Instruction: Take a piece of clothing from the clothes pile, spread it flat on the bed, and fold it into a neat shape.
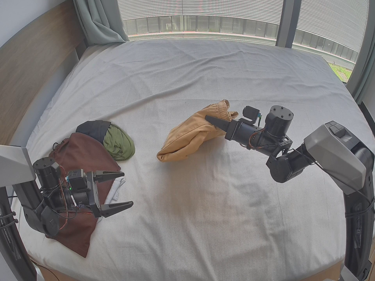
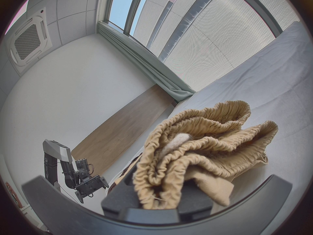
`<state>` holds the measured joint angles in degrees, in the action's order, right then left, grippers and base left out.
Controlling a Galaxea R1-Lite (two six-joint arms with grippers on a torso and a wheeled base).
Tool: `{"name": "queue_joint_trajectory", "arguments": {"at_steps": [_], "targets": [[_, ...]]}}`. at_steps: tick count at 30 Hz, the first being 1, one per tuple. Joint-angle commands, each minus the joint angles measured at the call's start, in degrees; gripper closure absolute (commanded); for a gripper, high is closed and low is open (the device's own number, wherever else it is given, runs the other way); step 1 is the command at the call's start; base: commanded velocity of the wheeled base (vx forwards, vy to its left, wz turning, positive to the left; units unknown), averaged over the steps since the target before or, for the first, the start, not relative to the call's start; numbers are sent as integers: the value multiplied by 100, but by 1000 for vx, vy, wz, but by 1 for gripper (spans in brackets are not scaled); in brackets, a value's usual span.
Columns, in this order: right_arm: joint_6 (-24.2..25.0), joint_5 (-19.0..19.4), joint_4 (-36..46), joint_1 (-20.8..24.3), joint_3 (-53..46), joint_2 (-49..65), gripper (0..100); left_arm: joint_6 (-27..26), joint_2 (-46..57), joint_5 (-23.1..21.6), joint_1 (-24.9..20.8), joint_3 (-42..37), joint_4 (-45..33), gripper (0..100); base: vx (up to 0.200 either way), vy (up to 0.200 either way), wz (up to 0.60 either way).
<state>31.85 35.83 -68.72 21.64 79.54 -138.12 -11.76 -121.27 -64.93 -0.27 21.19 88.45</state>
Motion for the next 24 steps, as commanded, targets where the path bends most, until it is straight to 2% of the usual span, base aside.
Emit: {"name": "queue_joint_trajectory", "arguments": {"at_steps": [1, 10, 18, 24], "targets": [[14, 12, 289, -2, 501, -4, 100, -1, -10, -2, 0, -18, -4, 0, 0, 0, 0], [23, 12, 966, -2, 1670, -277, 100, -1, -2, -2, 9, -36, -4, 0, 0, 0, 0], [119, 12, 1704, -213, 3023, -1165, 100, -1, -19, -2, 9, -45, -4, 0, 0, 0, 0], [154, 12, 1757, -265, 3199, -1666, 100, -1, -19, -11, 27, -36, 5, 0, 0, 0, 0]]}}
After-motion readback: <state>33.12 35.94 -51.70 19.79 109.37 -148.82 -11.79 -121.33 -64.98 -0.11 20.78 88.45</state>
